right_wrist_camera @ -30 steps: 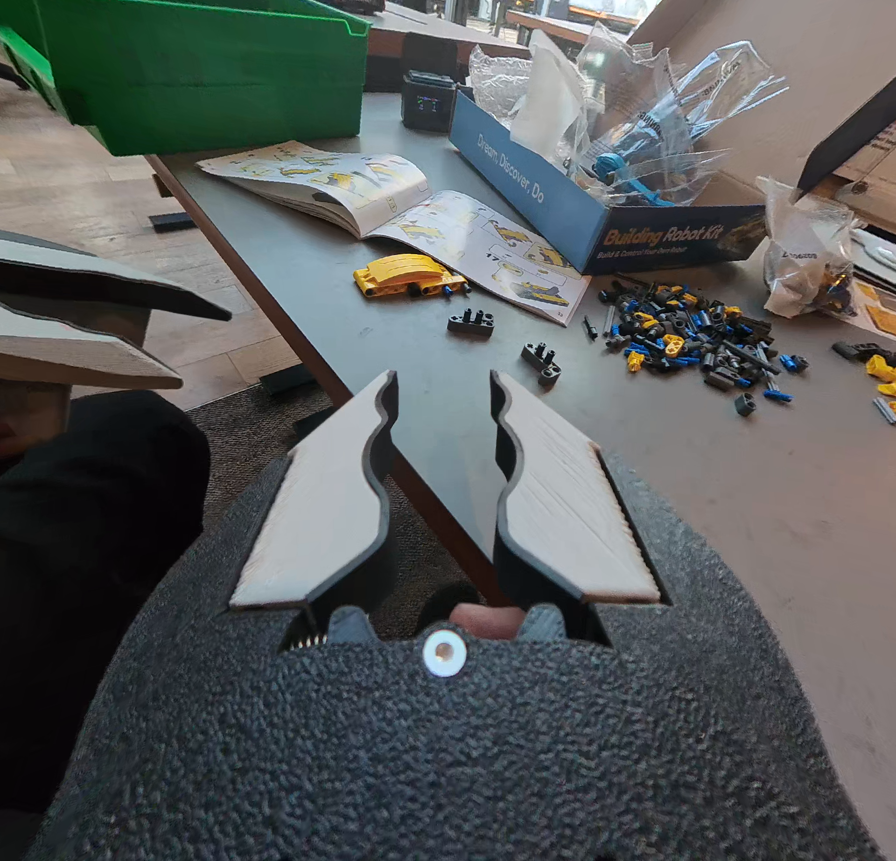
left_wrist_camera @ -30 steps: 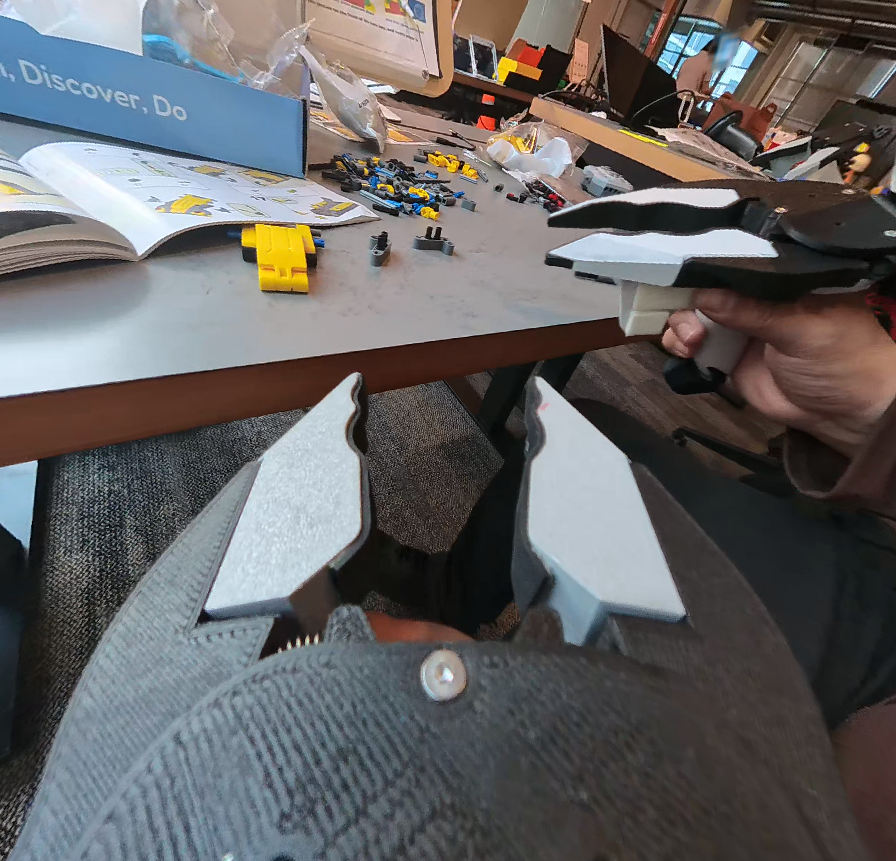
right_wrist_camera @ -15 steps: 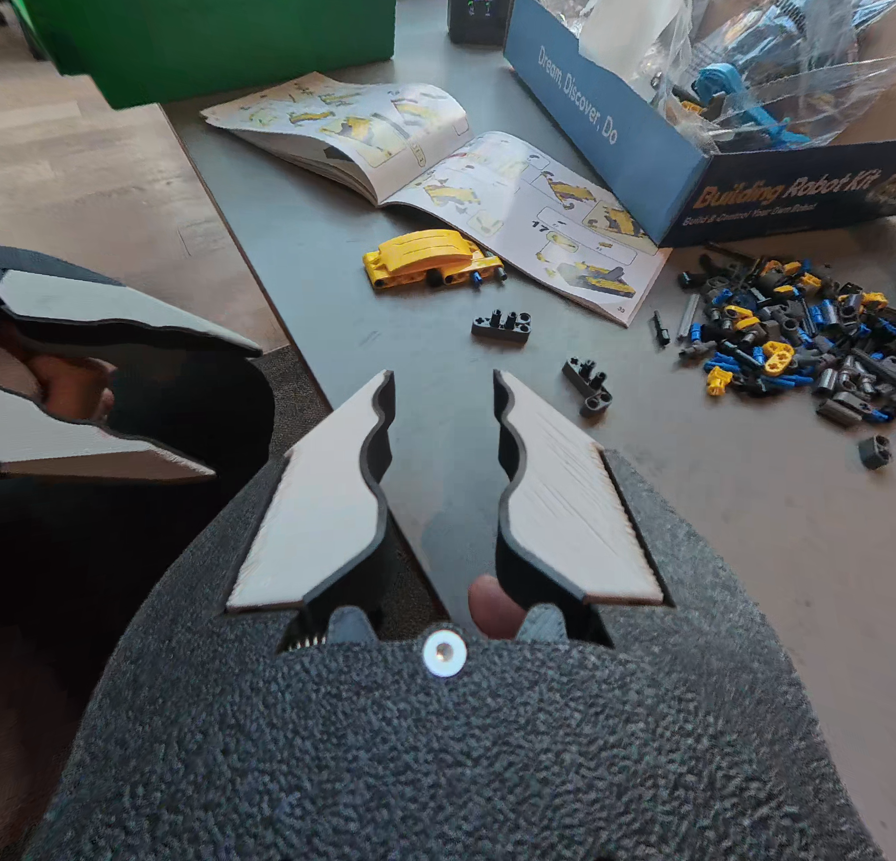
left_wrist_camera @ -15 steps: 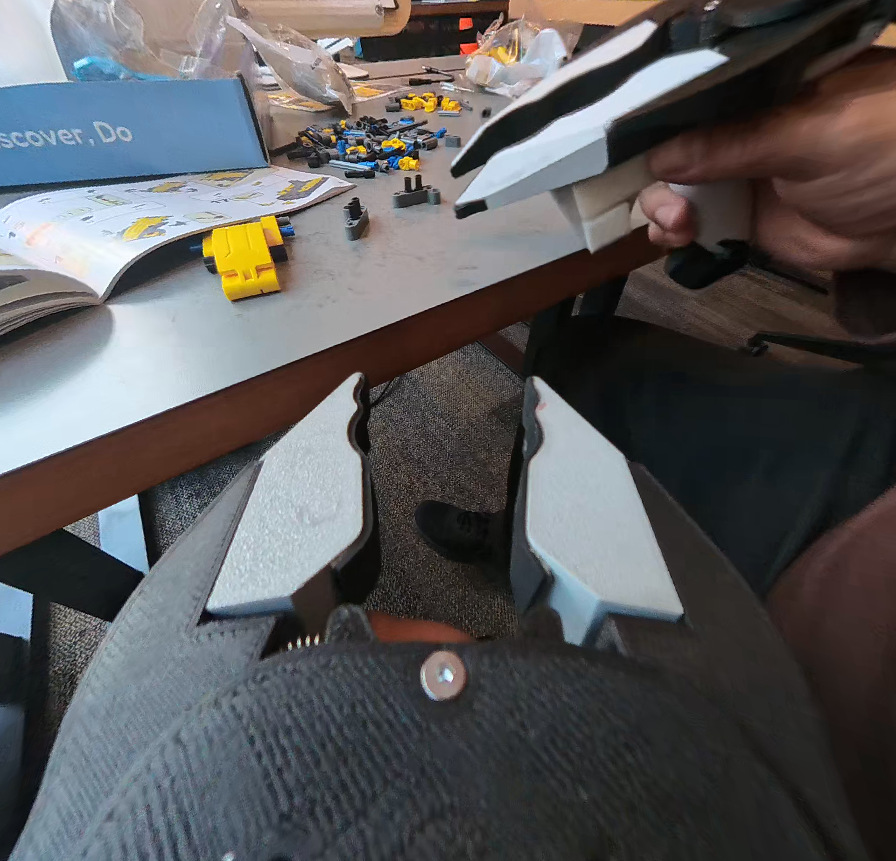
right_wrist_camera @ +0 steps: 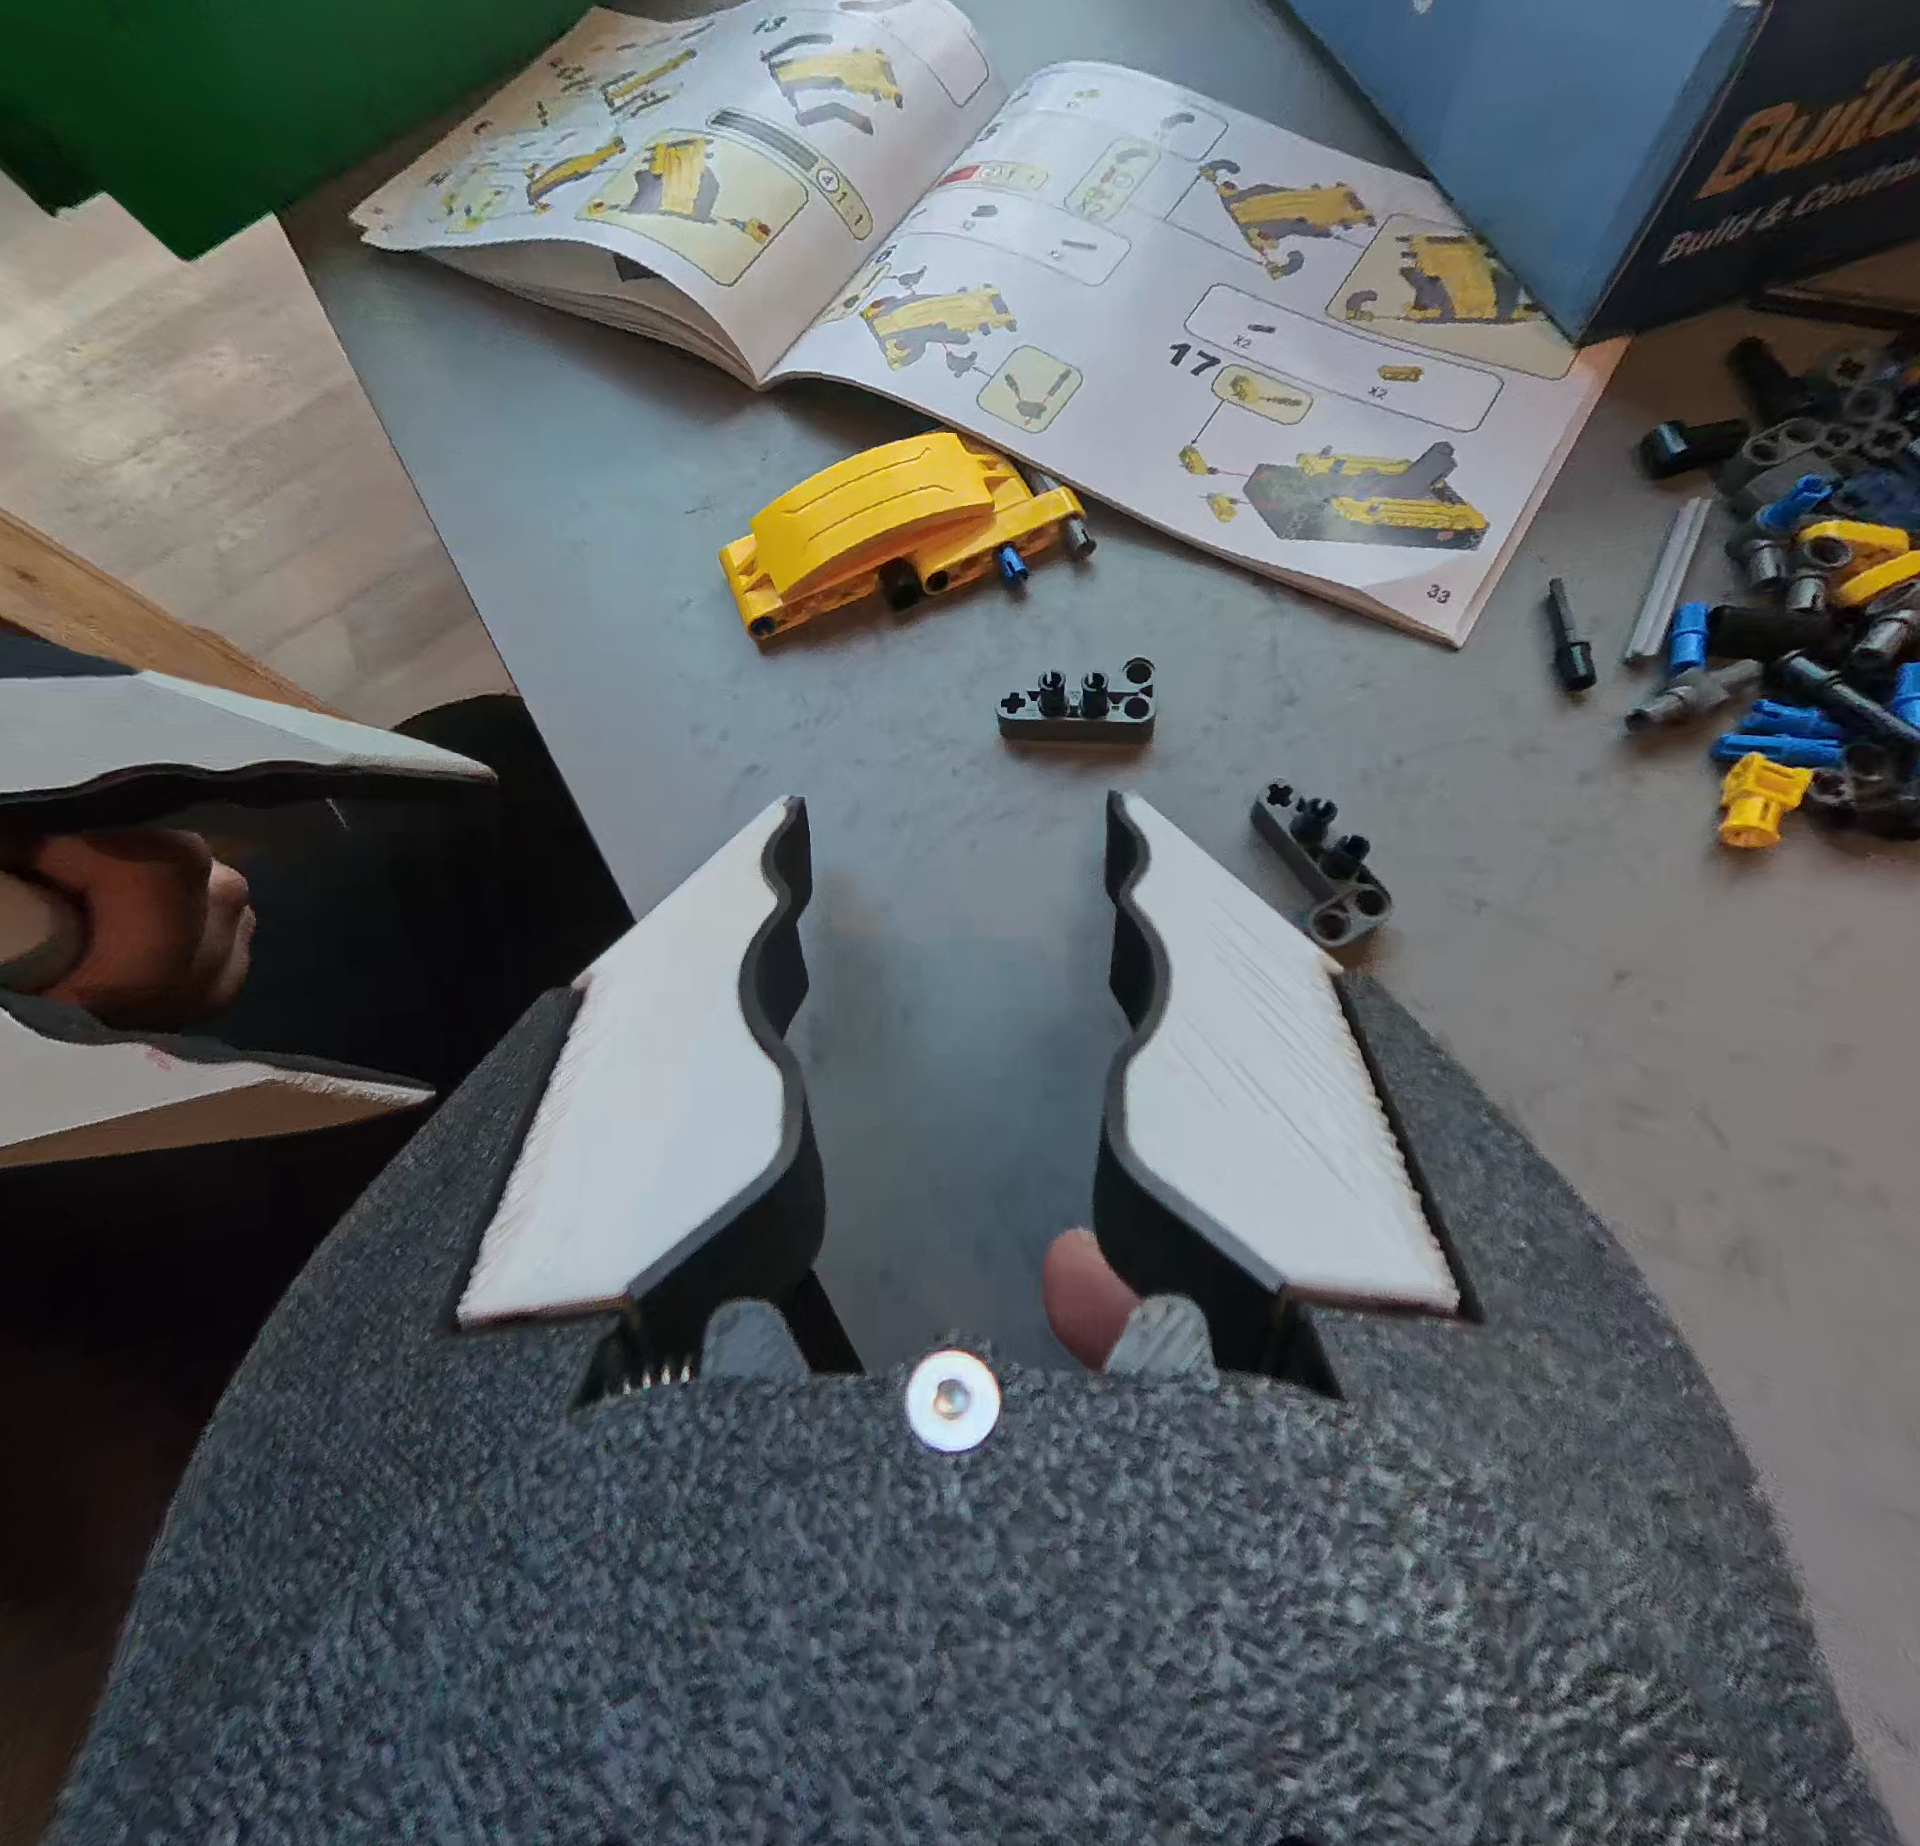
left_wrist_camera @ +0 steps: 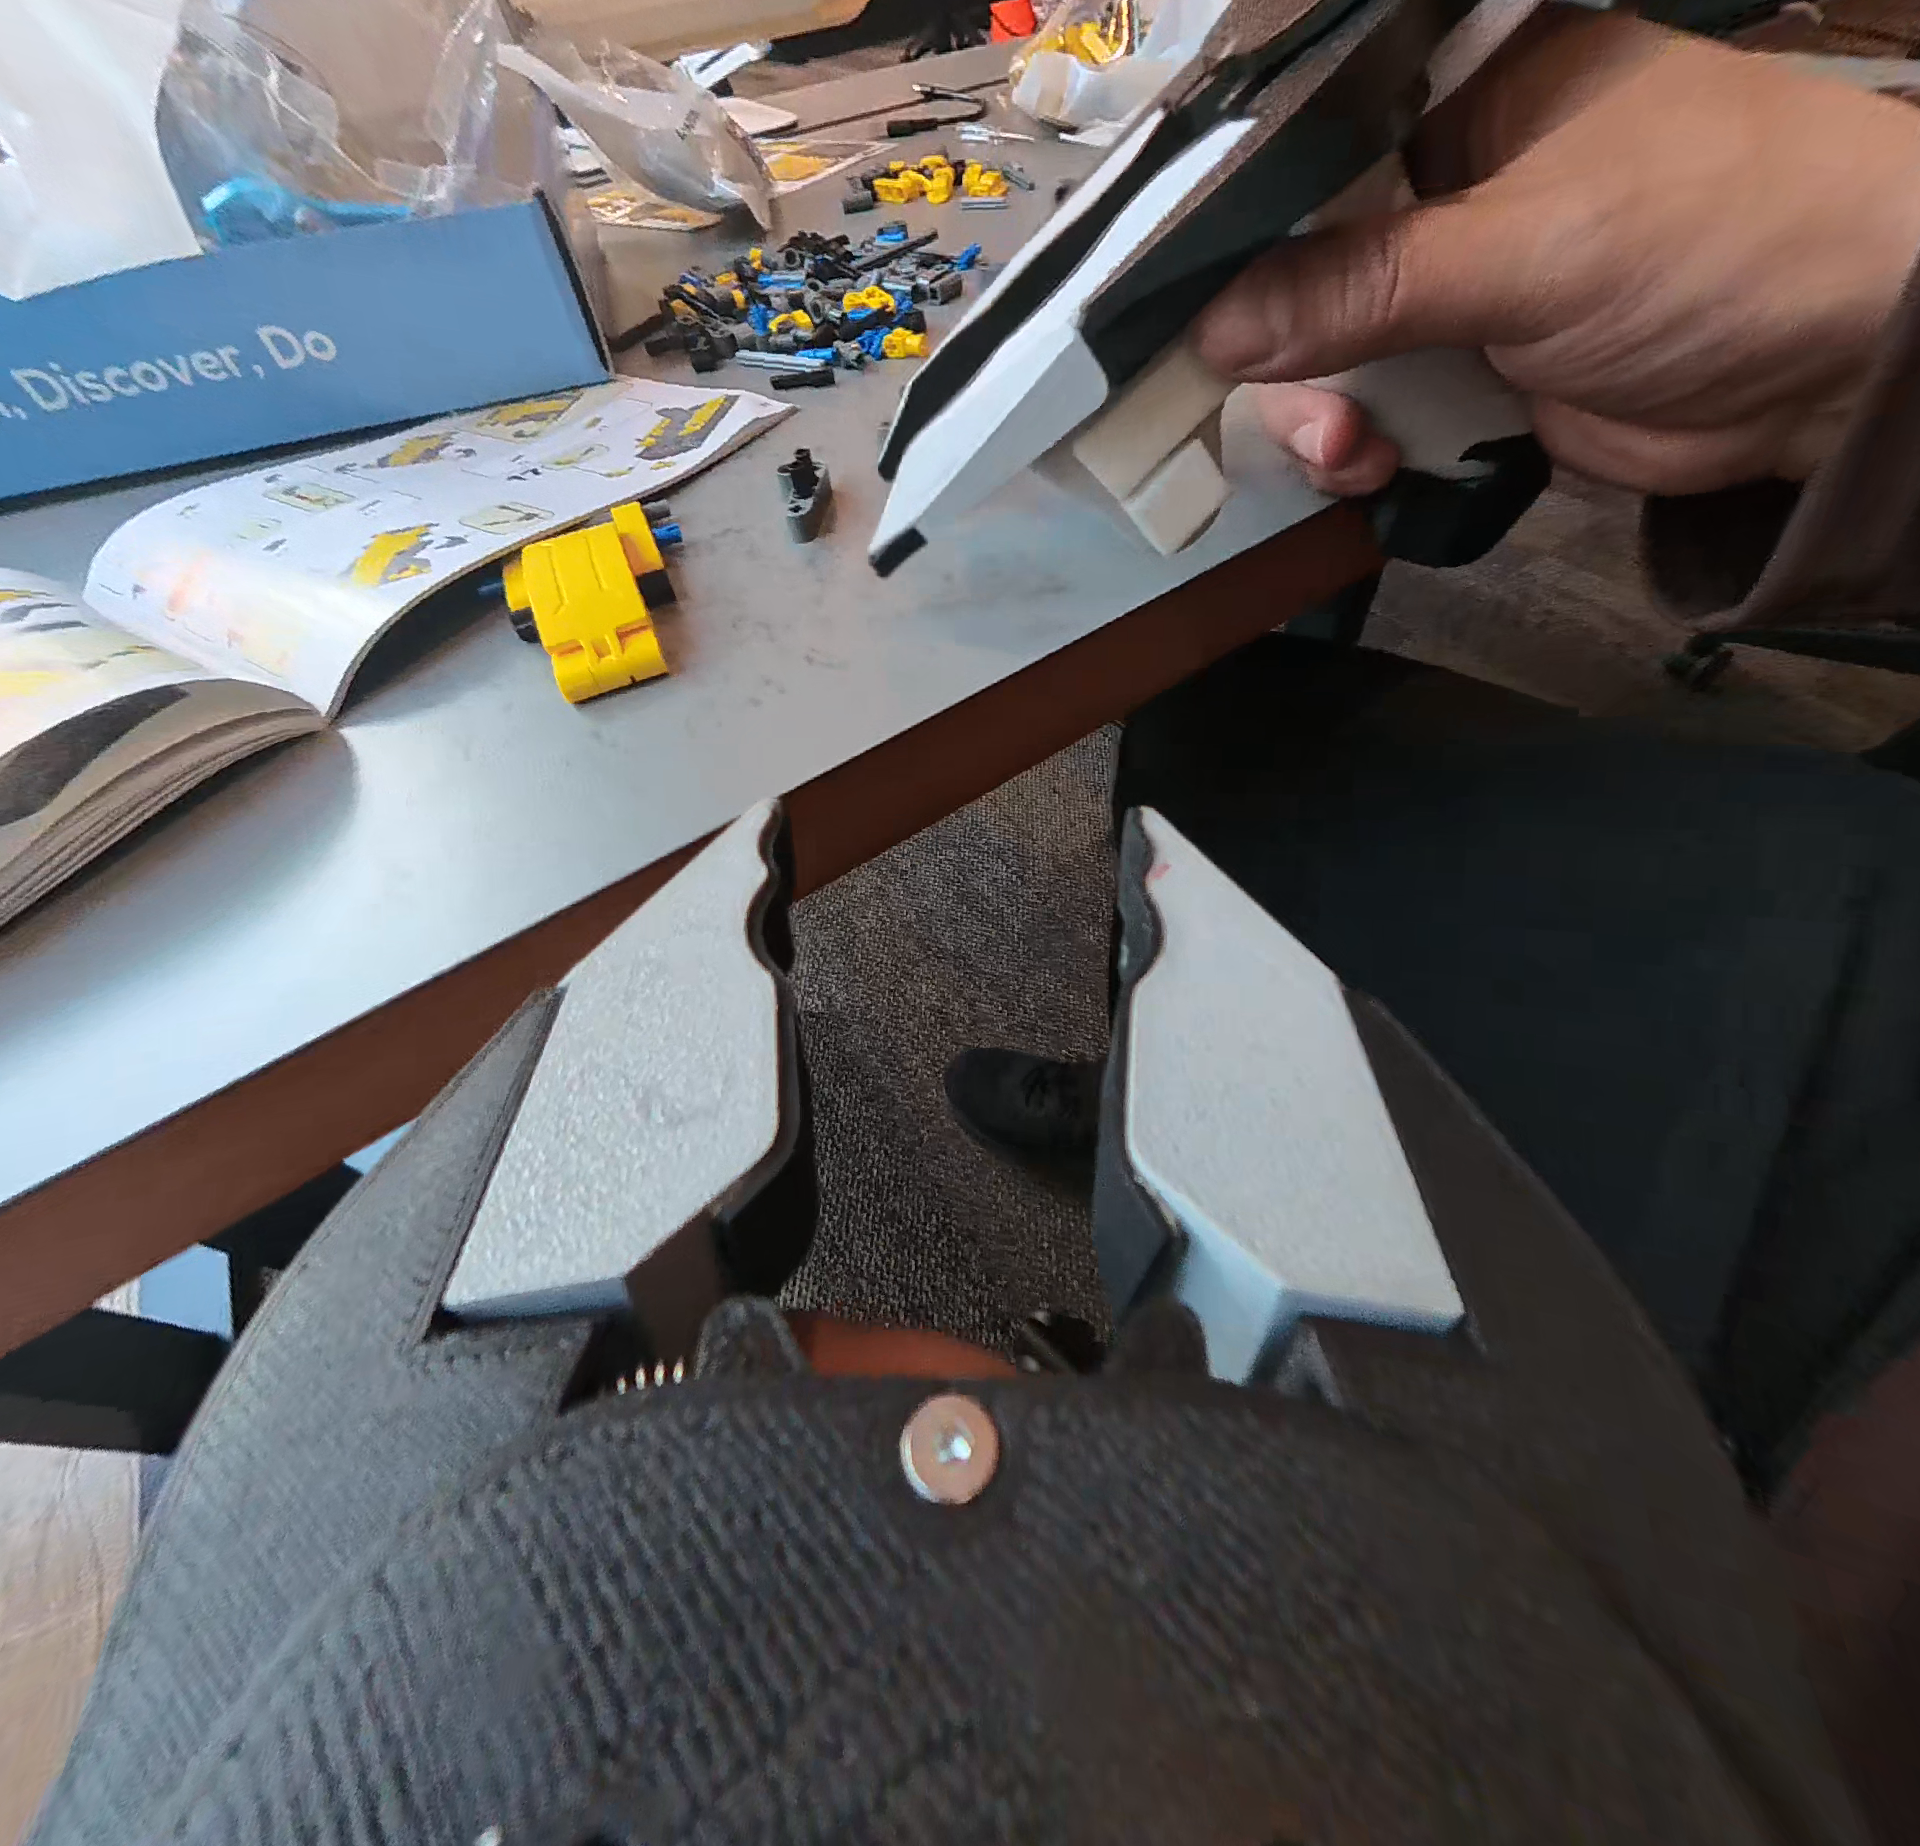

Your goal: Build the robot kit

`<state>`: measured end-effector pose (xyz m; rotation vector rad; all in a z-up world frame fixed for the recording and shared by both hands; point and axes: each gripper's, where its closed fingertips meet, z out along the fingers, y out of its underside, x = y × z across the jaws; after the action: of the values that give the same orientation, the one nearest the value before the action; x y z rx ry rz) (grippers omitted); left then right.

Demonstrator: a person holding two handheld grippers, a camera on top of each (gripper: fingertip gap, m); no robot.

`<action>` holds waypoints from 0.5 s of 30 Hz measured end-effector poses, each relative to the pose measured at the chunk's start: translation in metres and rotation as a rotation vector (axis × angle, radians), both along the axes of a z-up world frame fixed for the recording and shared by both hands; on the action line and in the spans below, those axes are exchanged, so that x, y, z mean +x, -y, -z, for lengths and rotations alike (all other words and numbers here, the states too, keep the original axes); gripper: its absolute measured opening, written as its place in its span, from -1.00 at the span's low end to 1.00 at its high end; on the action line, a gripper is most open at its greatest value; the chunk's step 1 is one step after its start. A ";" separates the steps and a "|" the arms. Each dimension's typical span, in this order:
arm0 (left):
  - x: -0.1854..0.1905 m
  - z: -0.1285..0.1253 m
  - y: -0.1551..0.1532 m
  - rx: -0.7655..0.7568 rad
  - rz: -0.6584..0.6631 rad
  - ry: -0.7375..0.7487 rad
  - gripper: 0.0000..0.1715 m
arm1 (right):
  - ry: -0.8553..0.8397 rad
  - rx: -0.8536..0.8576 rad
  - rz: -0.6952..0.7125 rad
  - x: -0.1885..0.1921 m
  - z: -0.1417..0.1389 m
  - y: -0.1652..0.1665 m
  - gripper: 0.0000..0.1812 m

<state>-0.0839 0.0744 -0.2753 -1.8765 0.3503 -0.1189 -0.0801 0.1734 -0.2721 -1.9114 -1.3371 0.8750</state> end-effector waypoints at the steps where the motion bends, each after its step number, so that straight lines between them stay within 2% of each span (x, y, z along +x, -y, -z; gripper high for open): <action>1: -0.001 0.001 0.002 -0.011 -0.013 0.012 -0.30 | -0.016 -0.017 0.004 0.000 -0.001 0.000 -0.39; 6: 0.001 0.009 0.019 -0.098 -0.072 0.111 -0.30 | -0.091 -0.064 0.018 0.003 -0.008 -0.001 -0.38; 12: -0.008 0.006 0.029 -0.082 -0.133 0.074 -0.30 | -0.084 -0.044 -0.012 0.002 -0.007 0.004 -0.37; 15: -0.008 0.009 0.034 -0.100 -0.152 0.126 -0.29 | -0.075 -0.020 -0.021 0.002 -0.007 0.005 -0.37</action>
<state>-0.0924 0.0400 -0.2847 -1.9766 0.1162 -0.1536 -0.0785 0.1684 -0.2654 -1.8639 -1.3112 0.9644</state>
